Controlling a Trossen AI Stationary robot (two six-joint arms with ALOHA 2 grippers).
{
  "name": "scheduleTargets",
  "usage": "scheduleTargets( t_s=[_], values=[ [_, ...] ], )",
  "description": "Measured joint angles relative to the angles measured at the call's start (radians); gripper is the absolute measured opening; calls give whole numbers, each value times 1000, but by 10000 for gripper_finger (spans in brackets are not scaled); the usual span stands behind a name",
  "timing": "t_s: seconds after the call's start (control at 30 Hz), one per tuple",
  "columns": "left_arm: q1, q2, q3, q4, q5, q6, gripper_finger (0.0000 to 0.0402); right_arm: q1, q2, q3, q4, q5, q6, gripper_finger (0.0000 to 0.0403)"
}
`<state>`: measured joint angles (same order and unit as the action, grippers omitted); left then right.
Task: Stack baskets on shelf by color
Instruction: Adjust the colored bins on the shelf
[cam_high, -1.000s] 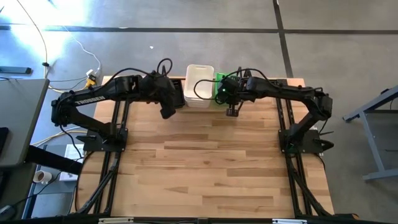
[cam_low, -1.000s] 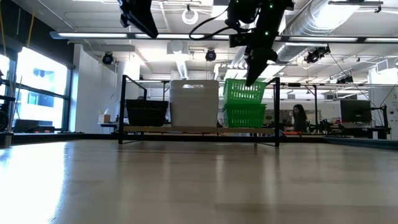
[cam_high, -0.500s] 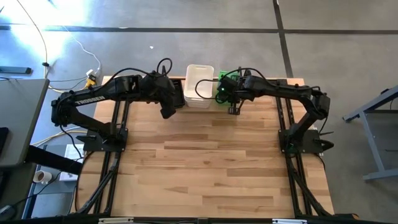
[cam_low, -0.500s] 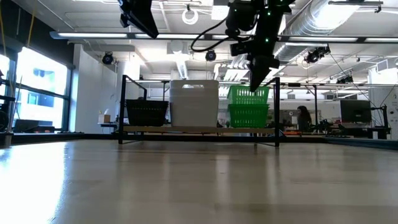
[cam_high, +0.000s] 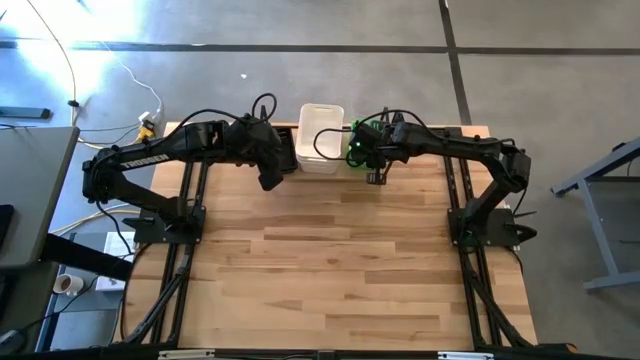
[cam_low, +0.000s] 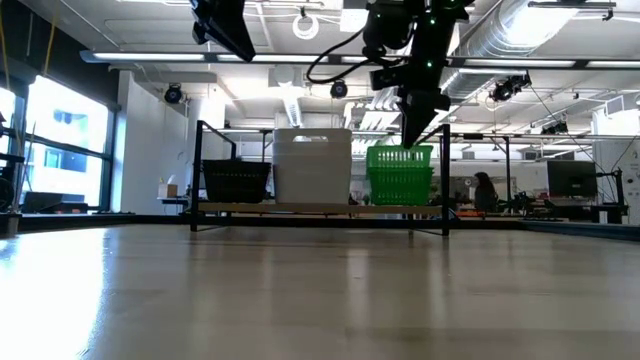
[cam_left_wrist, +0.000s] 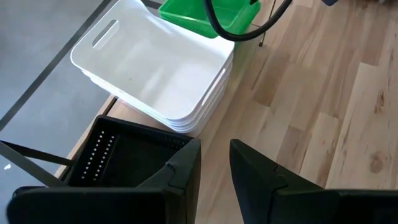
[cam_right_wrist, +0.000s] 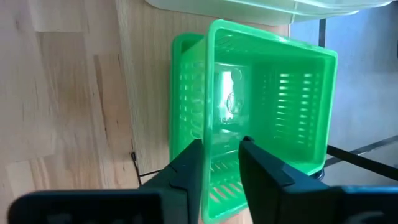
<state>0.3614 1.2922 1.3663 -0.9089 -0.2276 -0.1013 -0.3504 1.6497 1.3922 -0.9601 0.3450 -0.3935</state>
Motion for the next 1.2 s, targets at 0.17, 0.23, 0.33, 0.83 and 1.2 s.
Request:
scheduleTargets(
  t_s=[0.17,0.23,0.33,0.83,1.2],
  values=[
    [0,0,0,27,0,0,76,26,-11,0,-8,19,22,102],
    [0,0,0,40,0,0,76,42,-22,0,-7,29,36,102],
    [0,0,0,48,0,0,76,62,-39,9,-9,33,84,103],
    [0,0,0,47,-63,8,76,93,-25,116,410,-180,312,103],
    [0,0,0,46,-67,8,76,87,74,114,360,-189,371,103]
  ],
)
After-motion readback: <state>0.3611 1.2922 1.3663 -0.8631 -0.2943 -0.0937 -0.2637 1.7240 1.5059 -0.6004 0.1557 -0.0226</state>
